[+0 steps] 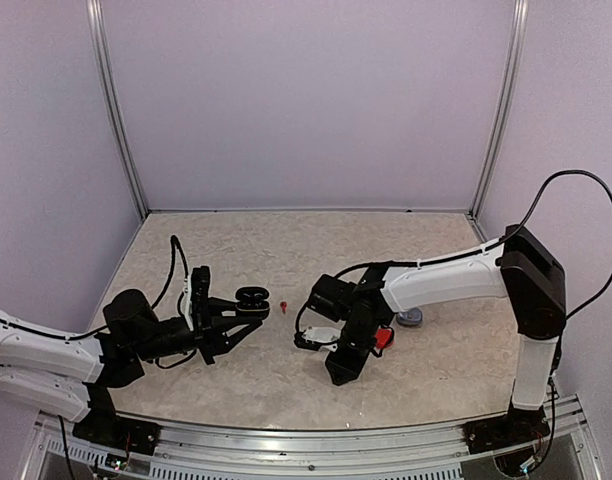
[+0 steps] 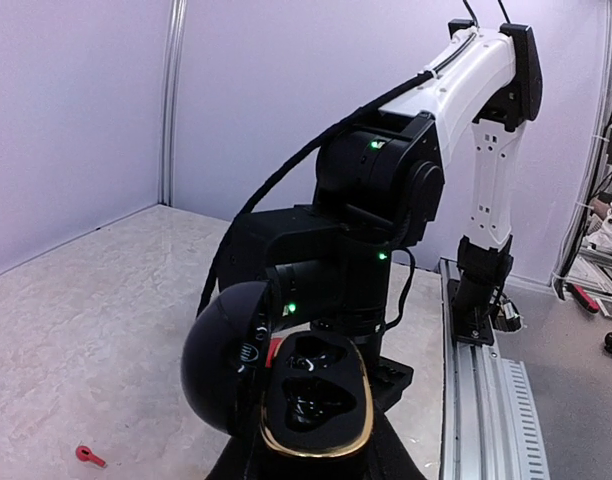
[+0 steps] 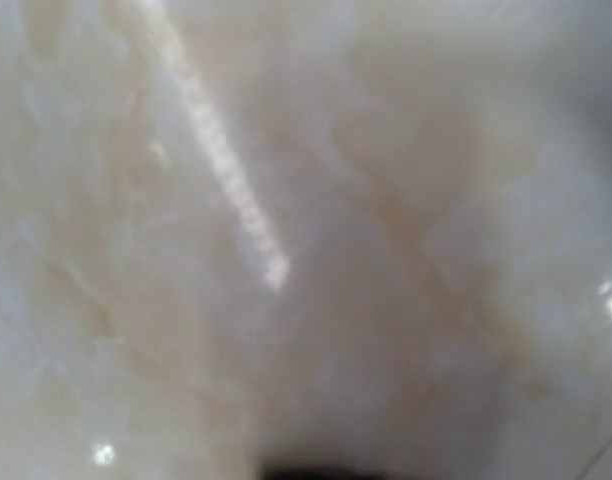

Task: Insert the wireless bluetooth earbuds into the charging case
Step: Move the right earbud to the center of the board, then pick up the right earbud from the center of the board, then insert the right earbud into the right side groove of the charging case.

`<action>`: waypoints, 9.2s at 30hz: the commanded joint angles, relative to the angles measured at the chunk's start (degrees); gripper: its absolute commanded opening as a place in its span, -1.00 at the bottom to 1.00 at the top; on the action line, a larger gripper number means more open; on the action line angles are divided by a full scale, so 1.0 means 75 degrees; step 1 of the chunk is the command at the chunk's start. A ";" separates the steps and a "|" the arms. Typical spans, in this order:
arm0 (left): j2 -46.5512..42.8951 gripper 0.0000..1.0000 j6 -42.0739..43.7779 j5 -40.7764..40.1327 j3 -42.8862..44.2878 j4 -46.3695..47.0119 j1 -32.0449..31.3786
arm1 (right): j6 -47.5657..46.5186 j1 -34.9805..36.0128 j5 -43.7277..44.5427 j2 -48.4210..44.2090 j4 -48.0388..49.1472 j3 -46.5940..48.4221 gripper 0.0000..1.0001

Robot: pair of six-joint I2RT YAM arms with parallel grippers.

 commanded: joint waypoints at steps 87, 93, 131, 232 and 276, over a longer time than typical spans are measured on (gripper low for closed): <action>-0.0229 -0.89 0.2574 -0.1482 0.0173 0.0907 -0.0640 | -0.1378 0.0613 -0.0693 -0.5536 0.6418 -0.1994 -0.69; 0.0039 -0.89 0.2315 -0.1558 0.0398 0.1161 -0.0740 | -0.1177 0.0724 -0.0900 -0.5454 0.7636 -0.2300 -0.68; 0.0504 -0.89 0.1676 -0.1910 0.0443 0.1956 -0.1000 | -0.0680 0.0877 -0.0312 -0.3655 0.9078 -0.1726 -0.69; -0.0489 -0.91 0.2892 -0.1095 0.0234 0.1245 -0.1044 | -0.0589 0.0473 -0.0617 -0.2924 0.6335 -0.0933 -0.87; -0.0540 -0.93 0.3784 -0.1544 0.0202 0.0994 -0.1064 | -0.2230 0.0964 0.0449 -0.3058 0.5760 -0.1084 -0.98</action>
